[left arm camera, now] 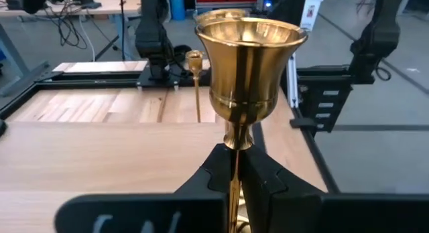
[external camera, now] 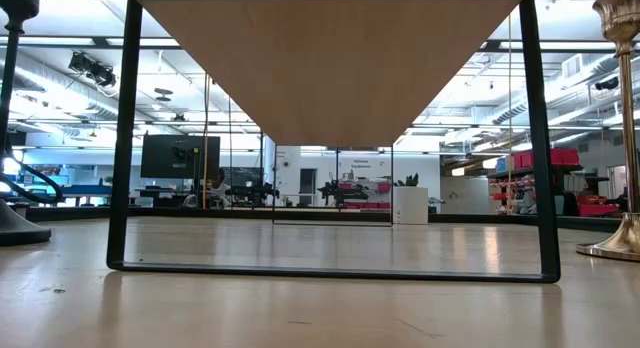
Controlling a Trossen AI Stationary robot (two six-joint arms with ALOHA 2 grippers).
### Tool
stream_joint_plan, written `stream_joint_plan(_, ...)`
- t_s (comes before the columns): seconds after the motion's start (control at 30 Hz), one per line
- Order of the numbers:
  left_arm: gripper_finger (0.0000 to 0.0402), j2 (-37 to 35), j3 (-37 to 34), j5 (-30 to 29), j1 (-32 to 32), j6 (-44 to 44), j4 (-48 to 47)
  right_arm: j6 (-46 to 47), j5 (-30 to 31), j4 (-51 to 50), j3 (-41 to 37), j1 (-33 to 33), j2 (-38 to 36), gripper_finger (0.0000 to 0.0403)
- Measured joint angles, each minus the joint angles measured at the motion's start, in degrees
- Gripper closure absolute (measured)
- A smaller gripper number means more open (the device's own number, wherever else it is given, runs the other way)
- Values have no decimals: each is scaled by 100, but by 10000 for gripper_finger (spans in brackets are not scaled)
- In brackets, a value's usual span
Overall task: Pick & Place candle stick holders
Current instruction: Align the middle left golden candle holder with the golden candle holder on the shelf
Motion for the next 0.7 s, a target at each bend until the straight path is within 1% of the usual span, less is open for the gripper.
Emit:
stream_joint_plan(0.13,387,106,-4,53,-8,87,169,0,0,-2,0,0,0,261)
stream_joint_plan(0.2,385,169,2,167,-8,143,433,0,0,-1,0,0,0,261)
stream_joint_plan(0.43,387,377,-2,185,71,175,424,0,0,-11,0,0,0,261)
stream_joint_plan(0.7,384,399,-2,220,93,169,422,0,0,-17,-2,0,0,261)
